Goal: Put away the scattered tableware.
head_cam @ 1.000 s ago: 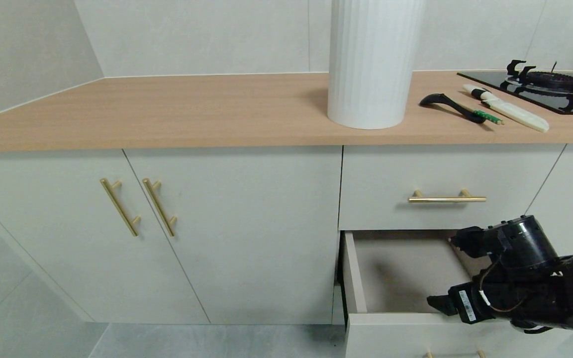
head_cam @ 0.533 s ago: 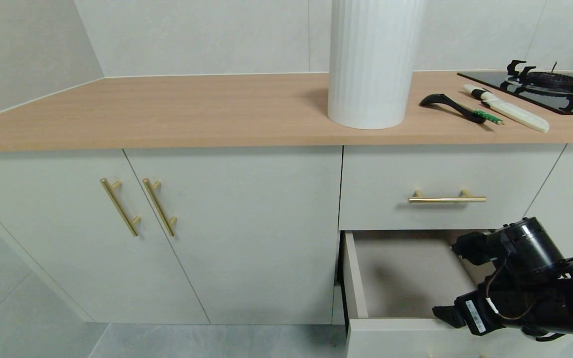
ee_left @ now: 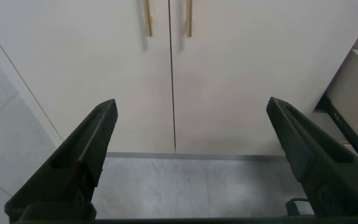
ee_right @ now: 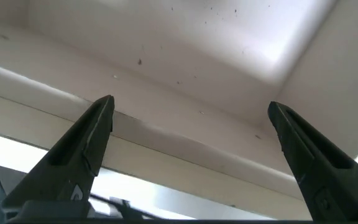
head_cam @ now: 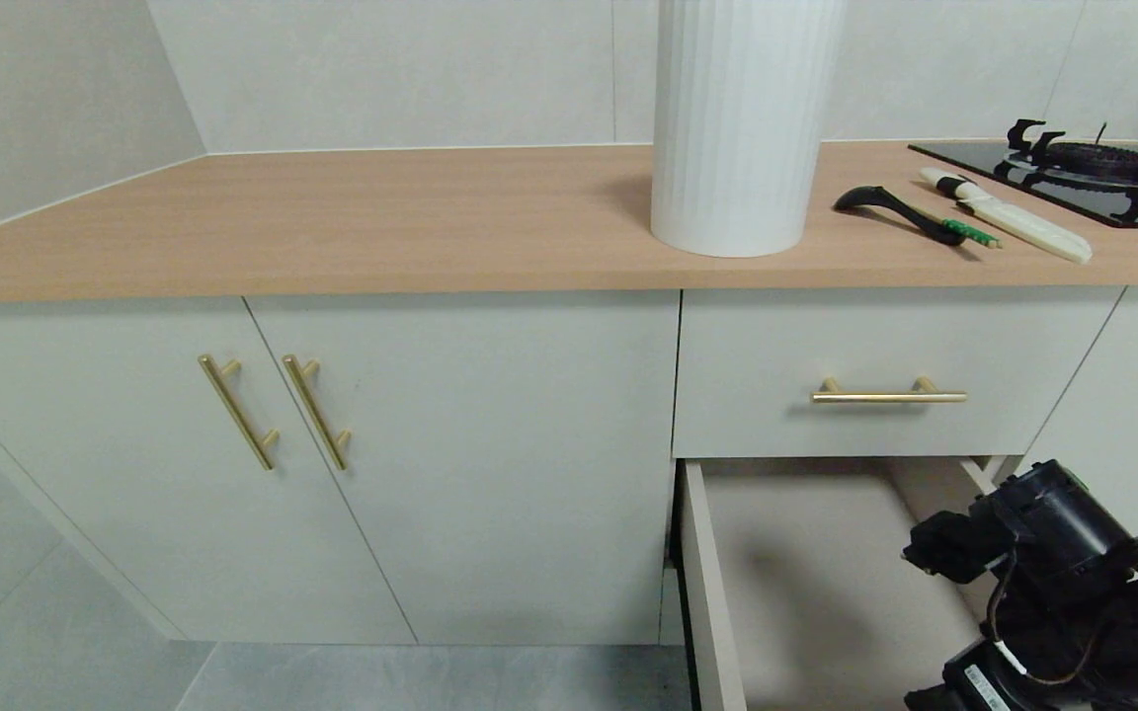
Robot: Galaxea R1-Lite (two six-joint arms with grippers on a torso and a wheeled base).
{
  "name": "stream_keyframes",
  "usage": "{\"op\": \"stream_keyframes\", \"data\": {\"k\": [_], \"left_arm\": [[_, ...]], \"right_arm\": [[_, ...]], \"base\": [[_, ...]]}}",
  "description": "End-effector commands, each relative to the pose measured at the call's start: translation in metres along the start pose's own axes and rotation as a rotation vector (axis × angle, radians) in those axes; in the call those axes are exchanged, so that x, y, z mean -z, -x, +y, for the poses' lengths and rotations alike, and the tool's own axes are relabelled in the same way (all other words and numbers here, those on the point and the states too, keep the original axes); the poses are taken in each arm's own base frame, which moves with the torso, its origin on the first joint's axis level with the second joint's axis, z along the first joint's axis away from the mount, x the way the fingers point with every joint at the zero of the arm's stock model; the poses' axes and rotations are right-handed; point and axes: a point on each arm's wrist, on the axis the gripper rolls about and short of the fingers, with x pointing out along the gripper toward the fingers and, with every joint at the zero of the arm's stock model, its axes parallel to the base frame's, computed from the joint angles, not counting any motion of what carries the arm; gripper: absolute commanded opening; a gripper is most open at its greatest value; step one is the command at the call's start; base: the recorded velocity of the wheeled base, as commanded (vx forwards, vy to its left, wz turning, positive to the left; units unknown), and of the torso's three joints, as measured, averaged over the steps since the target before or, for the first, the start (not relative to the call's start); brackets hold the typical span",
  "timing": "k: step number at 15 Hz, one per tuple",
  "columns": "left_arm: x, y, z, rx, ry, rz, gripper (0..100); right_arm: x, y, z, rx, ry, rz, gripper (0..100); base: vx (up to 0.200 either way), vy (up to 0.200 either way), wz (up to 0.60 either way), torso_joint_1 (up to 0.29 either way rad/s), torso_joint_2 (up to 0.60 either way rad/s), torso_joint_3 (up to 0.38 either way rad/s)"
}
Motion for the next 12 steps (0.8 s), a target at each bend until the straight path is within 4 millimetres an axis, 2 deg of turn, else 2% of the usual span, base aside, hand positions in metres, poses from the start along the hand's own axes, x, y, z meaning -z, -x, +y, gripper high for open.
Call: {"op": "stream_keyframes", "data": {"k": [1, 4, 7, 10, 12], "left_arm": [[0.0, 0.0, 0.0, 0.0, 0.0, 0.001, 100], [0.0, 0.0, 0.0, 0.0, 0.0, 0.001, 100], [0.0, 0.0, 0.0, 0.0, 0.0, 0.001, 100], [0.0, 0.0, 0.0, 0.0, 0.0, 0.001, 100], [0.0, 0.0, 0.0, 0.0, 0.0, 0.001, 100]], "right_arm": [[0.004, 0.003, 0.004, -0.008, 0.028, 0.024, 100], [0.016, 0.007, 0.008, -0.023, 0.127, 0.128, 100], [0.017, 0.006, 0.008, -0.018, 0.134, 0.148, 100], [0.003, 0.011, 0.006, -0.007, 0.063, 0.089, 100], [-0.015, 0.022, 0.002, 0.007, -0.097, 0.001, 100]], "base": [[0.0, 0.0, 0.0, 0.0, 0.0, 0.0], [0.0, 0.0, 0.0, 0.0, 0.0, 0.0], [0.0, 0.0, 0.0, 0.0, 0.0, 0.0], [0.0, 0.0, 0.0, 0.0, 0.0, 0.0], [0.0, 0.0, 0.0, 0.0, 0.0, 0.0]]}}
